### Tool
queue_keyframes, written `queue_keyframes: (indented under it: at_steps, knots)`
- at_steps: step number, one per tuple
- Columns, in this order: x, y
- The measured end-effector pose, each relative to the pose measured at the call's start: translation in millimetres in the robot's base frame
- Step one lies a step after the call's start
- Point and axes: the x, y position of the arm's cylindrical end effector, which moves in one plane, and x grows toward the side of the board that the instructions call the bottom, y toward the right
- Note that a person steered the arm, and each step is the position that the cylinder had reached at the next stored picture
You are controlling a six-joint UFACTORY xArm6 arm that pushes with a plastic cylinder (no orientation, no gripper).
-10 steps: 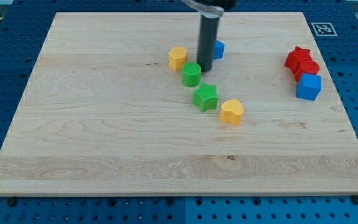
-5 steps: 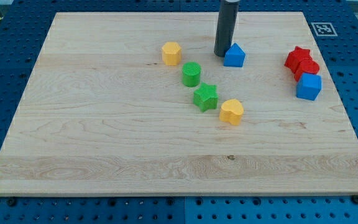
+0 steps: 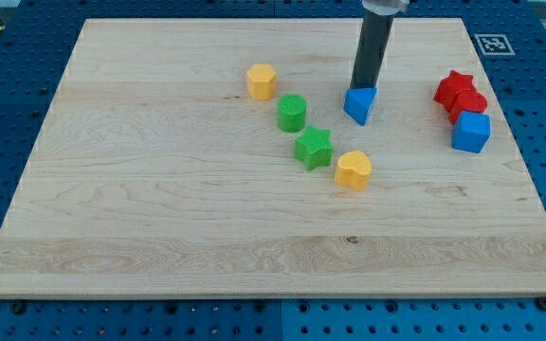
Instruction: Move the blue triangle to the bottom of the blue cube
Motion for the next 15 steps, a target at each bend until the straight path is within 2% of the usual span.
queue_keyframes:
  at_steps: [6, 10, 15]
  knots:
    - [26, -28]
    - [95, 35]
    - [104, 63]
